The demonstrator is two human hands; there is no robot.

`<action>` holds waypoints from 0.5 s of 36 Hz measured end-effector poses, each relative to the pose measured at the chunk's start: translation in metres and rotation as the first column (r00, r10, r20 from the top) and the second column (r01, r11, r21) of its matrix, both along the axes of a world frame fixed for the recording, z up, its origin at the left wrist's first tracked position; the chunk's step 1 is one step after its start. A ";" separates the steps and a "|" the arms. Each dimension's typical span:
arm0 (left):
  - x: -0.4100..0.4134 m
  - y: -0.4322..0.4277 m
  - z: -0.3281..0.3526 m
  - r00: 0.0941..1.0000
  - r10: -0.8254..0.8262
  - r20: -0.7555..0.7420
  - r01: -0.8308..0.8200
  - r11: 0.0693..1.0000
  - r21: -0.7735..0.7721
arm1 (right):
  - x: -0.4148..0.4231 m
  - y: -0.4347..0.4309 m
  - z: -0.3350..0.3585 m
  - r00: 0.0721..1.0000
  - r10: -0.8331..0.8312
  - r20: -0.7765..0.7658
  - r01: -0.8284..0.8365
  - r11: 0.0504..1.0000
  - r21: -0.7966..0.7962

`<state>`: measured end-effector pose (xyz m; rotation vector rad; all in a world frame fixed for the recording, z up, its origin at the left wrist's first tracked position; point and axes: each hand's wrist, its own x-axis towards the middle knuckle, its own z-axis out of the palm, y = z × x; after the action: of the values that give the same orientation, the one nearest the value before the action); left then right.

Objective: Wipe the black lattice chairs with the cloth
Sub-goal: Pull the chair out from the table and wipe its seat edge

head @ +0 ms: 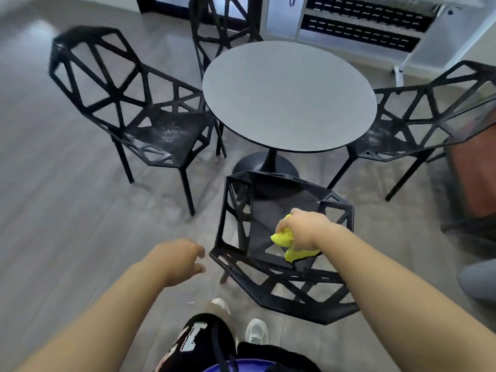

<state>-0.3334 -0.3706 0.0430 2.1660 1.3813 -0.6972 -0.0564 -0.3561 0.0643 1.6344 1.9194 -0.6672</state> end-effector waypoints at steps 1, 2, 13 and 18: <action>-0.012 0.004 -0.001 1.000 0.015 -0.016 -0.015 1.000 -0.009 | -0.010 0.008 -0.001 1.000 0.014 -0.011 -0.014 1.000 0.002; -0.023 0.008 -0.002 0.999 0.027 -0.033 -0.028 1.000 -0.015 | -0.020 0.015 -0.001 0.999 0.027 -0.022 -0.027 1.000 0.004; -0.161 0.116 -0.004 0.989 0.144 -0.036 -0.143 0.989 0.030 | -0.155 0.121 0.009 0.994 0.031 -0.107 -0.021 0.995 0.095; -0.237 0.171 0.002 0.988 0.136 -0.066 -0.134 0.990 0.039 | -0.226 0.174 0.011 0.995 -0.012 -0.094 0.024 0.991 0.132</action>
<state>-0.5709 -0.1992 0.0448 2.0688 1.5703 -0.7072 -0.2825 -0.1820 0.0754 1.7305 2.0572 -0.6454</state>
